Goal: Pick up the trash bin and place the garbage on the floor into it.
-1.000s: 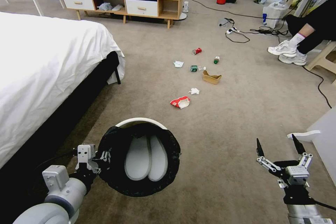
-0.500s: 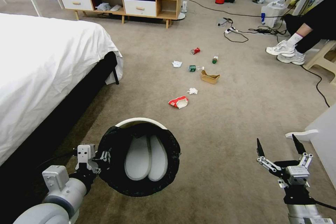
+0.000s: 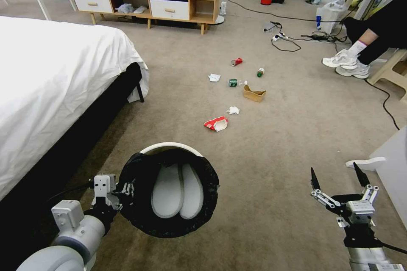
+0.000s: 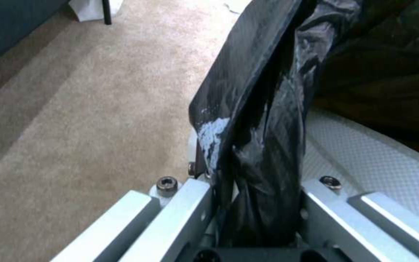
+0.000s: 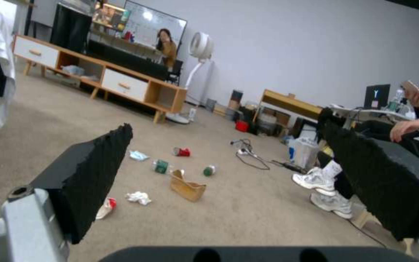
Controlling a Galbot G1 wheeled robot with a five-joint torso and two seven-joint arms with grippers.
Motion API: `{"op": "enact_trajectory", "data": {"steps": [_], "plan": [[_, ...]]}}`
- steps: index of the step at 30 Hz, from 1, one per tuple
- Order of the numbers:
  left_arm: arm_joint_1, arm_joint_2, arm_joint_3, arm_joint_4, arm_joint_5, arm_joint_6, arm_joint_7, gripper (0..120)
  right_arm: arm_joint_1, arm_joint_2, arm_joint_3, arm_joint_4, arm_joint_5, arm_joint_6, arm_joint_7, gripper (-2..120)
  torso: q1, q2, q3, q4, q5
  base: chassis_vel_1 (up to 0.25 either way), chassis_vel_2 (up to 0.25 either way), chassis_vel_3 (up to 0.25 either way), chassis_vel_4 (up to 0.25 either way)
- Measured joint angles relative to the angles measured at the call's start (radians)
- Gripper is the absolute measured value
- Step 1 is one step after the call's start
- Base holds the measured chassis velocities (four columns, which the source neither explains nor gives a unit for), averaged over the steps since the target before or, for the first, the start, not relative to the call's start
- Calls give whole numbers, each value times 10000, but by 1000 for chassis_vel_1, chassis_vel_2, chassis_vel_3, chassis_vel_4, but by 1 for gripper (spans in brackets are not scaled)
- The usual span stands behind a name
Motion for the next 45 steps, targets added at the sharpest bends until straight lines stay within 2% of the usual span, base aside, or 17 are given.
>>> {"op": "enact_trajectory", "data": {"steps": [45], "plan": [[-77, -49, 183, 140, 141, -106, 34, 1, -12, 0, 22, -49, 50, 132, 50, 100, 1, 0, 1, 2, 0, -173, 178, 177, -178]]}}
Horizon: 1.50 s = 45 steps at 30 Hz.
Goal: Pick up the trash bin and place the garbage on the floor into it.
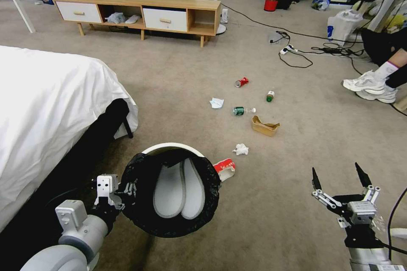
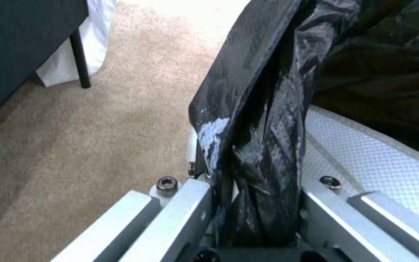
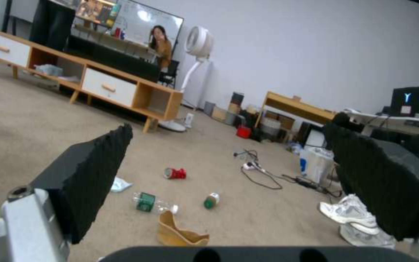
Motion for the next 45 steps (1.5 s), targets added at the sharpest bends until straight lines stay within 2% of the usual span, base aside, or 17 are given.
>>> {"op": "enact_trajectory", "data": {"steps": [45], "plan": [[-6, -14, 32, 27, 42, -26, 92, 1, -12, 0, 34, 0, 13, -28, -137, 100, -1, 0, -1, -2, 0, -66, 62, 67, -60]]}}
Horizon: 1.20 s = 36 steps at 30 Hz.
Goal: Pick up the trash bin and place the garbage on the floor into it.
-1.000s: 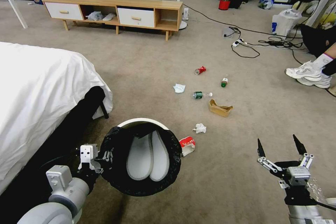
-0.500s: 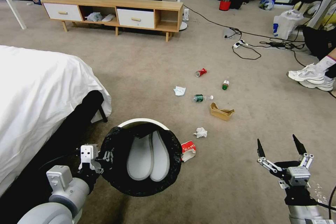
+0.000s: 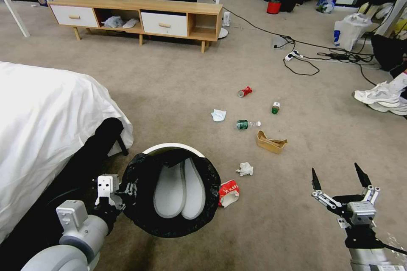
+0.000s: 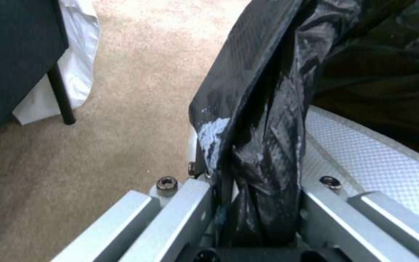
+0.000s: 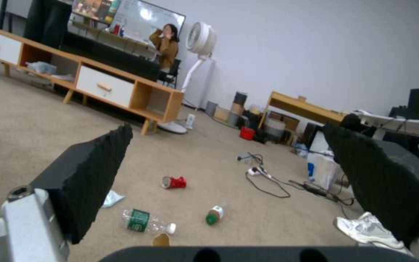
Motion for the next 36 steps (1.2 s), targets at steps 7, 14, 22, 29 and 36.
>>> {"op": "enact_trajectory", "data": {"steps": [7, 14, 22, 29, 36], "plan": [[-3, -3, -5, 0, 2, 0, 6, 1, 0, 0, 12, -18, 7, 0, -42, 100, 0, 0, 0, 0, 1, -81, 79, 85, -102], [4, -15, -14, 0, 14, -4, 21, 1, 2, 0, 7, -23, 81, -1, -162, 100, 1, 0, 1, -1, 1, -110, 104, 106, -107], [4, -21, -2, 0, 30, -4, 35, 1, 3, 0, 13, -25, 116, -4, -222, 100, 0, 1, 0, 0, -1, -114, 111, 117, -111], [44, -58, 33, -1, 109, -11, 78, 1, -5, 0, 12, -39, 116, -4, -223, 100, 0, 1, 2, 1, -3, -154, 153, 160, -150], [117, -31, 120, -17, 282, -71, 175, 1, -35, 0, -129, -130, 199, 116, -140, 100, 1, 0, 2, -1, 1, -128, 128, 126, -119]]}}
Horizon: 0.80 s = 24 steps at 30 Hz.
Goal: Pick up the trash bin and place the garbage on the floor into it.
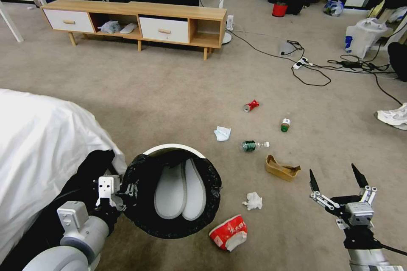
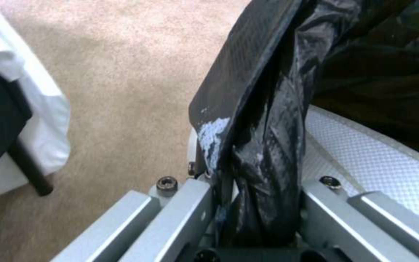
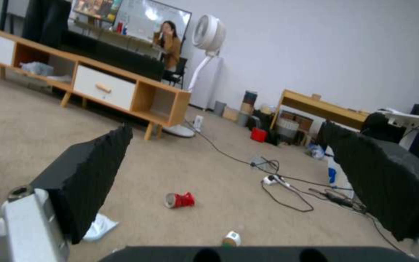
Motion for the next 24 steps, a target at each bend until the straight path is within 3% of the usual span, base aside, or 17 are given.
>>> {"op": "enact_trajectory", "data": {"steps": [10, 17, 24], "plan": [[240, 221, 110, 88, 402, -269, 53, 1, -29, -334, -392, -688, 40, -211, 399, 100, -1, 1, -3, 1, 1, -24, 12, 19, -11], [627, 95, 89, 238, 891, -542, 67, 1, -455, -1875, -1260, -1220, -57, -962, 1406, 100, 0, 0, -2, 3, 2, 0, 0, 0, 0], [376, 151, 15, 585, 929, -902, -37, 1, -543, -2847, -2083, -1715, -22, -1575, 1847, 100, 0, 0, -2, 1, 1, 0, 0, 0, 0]]}}
